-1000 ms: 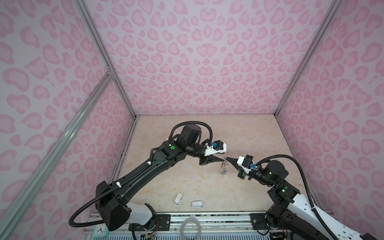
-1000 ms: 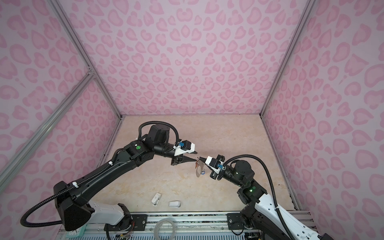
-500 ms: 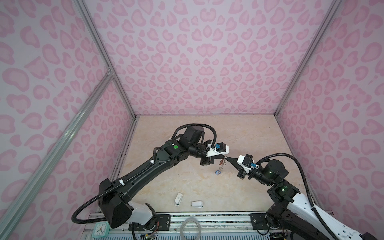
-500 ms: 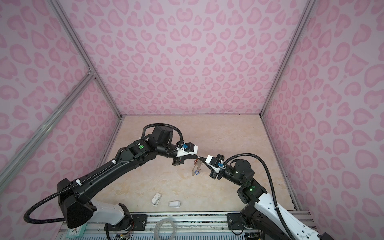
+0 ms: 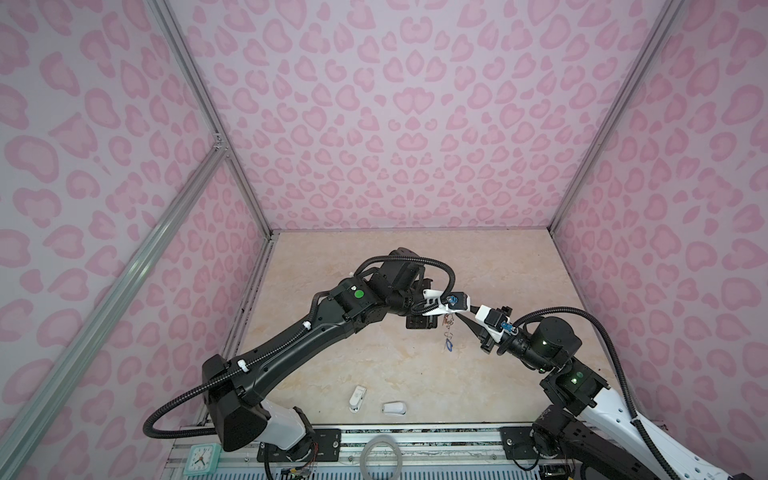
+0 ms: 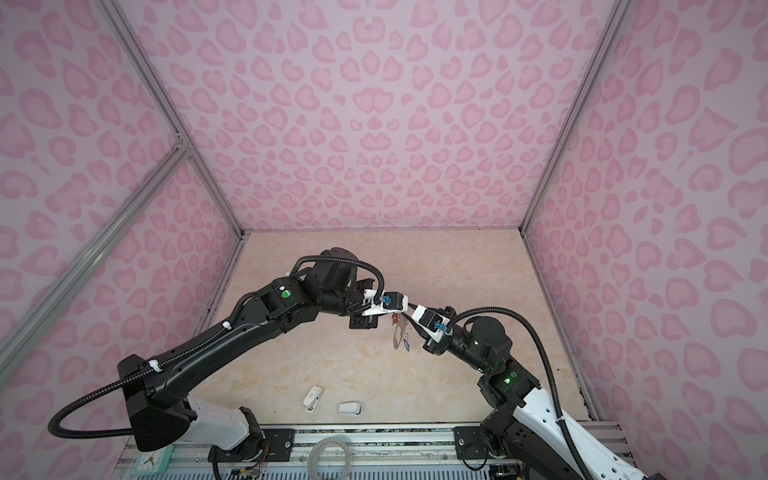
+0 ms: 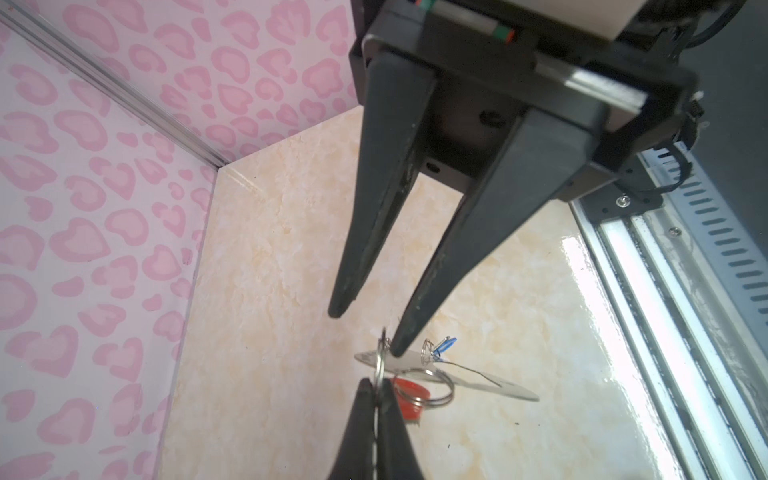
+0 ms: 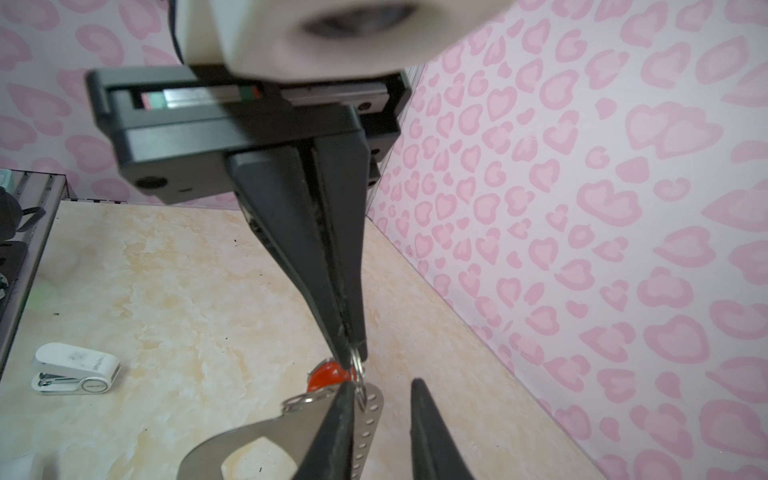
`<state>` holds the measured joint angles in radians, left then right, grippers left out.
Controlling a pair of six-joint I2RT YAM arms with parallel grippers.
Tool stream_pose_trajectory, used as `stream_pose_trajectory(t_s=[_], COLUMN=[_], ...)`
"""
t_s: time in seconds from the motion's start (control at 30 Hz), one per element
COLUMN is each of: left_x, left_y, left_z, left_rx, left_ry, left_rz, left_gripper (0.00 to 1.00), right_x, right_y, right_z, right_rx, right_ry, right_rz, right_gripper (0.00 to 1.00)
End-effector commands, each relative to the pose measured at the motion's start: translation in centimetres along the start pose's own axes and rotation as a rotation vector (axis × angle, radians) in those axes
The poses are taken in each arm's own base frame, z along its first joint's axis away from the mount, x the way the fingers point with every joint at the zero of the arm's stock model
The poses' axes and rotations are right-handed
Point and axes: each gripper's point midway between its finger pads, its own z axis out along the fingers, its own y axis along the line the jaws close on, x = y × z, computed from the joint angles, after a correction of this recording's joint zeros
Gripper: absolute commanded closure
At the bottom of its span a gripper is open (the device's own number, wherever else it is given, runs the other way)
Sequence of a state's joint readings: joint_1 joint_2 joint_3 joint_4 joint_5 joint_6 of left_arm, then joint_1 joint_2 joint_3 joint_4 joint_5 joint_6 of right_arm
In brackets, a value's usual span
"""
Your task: Put the keys on the keyring
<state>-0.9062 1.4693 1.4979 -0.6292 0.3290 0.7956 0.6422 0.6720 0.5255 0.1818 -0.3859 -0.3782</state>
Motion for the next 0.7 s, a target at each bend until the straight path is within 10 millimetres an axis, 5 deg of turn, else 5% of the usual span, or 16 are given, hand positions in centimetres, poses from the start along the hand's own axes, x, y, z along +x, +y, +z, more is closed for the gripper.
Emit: stream_pose_trajectory(t_s=[0.0, 0.67], left_x=[0.7, -1.4], left_y=[0.1, -1.0], left_z=[0.1, -0.5], left_rx=[-0.012, 0.030], left_ry=[0.070, -0.035], left_rz=[0.047, 0.069], left_gripper=[0.97, 0.97], right_x=[0.1, 0.4], right_y=[0.2, 0.8], right_z=[0.2, 1.1], right_rx=[-0.012, -0.055], right_ry=[0.003, -0.006], right_rz=[-0.002, 0.033], right_gripper=[0.77, 0.96])
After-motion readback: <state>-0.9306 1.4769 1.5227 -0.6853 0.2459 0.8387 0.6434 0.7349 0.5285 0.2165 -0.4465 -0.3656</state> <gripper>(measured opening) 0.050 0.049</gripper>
